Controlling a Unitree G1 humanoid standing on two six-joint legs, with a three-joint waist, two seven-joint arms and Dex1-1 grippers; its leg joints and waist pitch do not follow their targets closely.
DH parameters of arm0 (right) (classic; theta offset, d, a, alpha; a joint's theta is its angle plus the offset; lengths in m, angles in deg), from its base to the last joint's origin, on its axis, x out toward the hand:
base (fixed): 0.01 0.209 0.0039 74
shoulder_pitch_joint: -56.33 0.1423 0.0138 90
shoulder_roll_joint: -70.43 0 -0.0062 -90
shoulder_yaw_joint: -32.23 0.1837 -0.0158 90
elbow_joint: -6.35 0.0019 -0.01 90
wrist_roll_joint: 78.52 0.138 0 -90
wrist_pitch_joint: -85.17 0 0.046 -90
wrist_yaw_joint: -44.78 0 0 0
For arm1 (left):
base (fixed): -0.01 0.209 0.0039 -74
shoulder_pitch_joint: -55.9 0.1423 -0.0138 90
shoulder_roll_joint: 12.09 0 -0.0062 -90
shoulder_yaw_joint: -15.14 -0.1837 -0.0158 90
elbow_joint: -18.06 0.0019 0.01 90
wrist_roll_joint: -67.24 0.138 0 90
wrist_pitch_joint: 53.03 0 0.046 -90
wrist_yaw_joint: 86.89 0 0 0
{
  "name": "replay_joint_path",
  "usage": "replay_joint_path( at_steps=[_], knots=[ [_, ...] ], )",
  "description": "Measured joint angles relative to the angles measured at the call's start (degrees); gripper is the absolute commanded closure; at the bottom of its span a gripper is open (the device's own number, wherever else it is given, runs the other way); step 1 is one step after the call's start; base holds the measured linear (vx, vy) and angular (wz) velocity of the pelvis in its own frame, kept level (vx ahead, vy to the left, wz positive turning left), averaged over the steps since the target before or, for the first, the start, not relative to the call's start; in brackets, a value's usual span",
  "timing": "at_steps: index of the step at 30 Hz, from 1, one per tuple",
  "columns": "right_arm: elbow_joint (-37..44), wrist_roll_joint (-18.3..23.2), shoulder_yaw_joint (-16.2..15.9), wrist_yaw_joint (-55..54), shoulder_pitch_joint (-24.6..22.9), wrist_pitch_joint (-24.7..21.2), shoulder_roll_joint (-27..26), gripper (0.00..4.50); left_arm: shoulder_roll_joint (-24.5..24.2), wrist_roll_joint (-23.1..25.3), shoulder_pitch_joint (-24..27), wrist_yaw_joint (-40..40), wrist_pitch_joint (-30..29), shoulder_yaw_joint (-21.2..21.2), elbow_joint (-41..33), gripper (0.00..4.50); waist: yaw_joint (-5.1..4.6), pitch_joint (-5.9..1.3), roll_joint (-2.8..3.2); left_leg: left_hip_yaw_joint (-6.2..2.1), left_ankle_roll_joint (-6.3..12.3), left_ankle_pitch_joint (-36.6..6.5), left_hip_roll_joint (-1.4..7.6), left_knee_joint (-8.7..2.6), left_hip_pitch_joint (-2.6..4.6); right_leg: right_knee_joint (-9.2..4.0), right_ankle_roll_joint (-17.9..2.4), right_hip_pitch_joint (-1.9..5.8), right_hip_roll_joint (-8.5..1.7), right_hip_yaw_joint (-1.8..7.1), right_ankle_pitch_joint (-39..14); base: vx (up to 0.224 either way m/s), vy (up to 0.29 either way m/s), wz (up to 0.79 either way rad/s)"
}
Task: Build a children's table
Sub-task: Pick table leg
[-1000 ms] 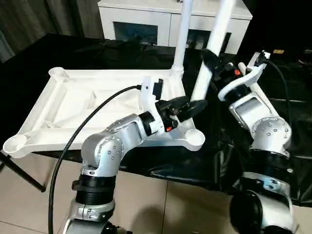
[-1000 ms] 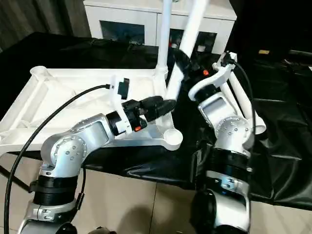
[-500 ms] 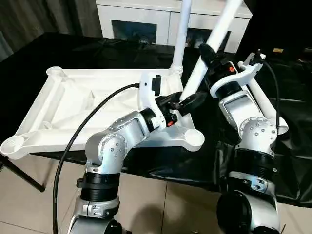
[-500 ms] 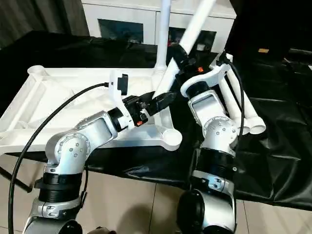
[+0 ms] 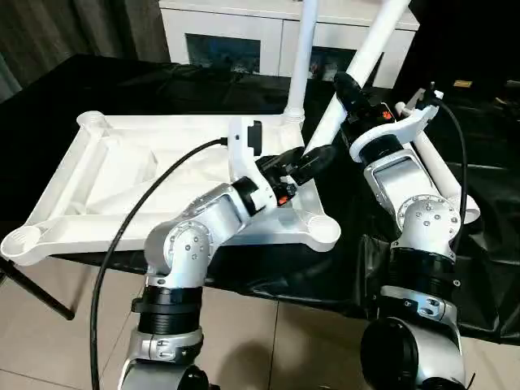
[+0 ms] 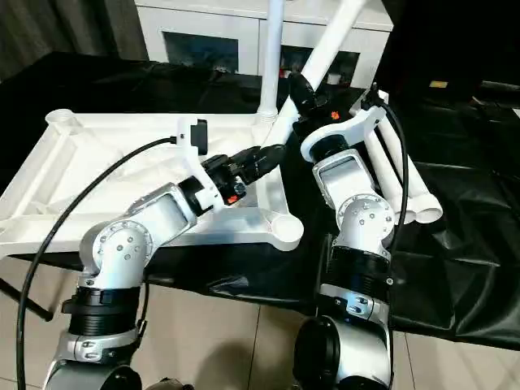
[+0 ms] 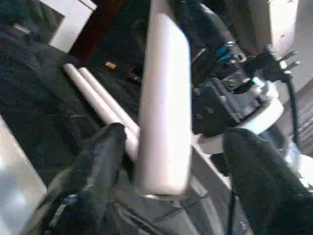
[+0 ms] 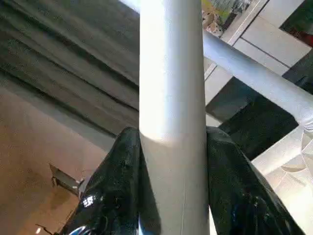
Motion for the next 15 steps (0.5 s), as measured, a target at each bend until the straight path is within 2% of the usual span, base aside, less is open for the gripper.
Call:
replay_joint_path(
  at_steps=[11,15],
  knots=[
    [0.00,1.49,-0.87,-1.20,0.00,1.27,-0.05,3.11,0.00,-0.46,0.00,-0.24,-0.10,0.01,0.01,2.35,-0.03,0.00,0.00,0.00,-0.01,0.01,0.00,0.00,0.00,0.00,0.02,0.00,0.00,0.00,0.01,0.000,0.000,0.00],
    [0.00,1.99,-1.12,-1.56,0.00,1.56,-0.08,3.11,-0.04,-0.45,0.00,-0.24,0.10,0.01,0.25,2.58,-0.03,0.00,0.00,0.00,-0.01,0.01,0.00,0.00,0.00,0.00,0.02,0.00,0.00,0.00,0.02,0.000,0.000,0.00]
  ],
)
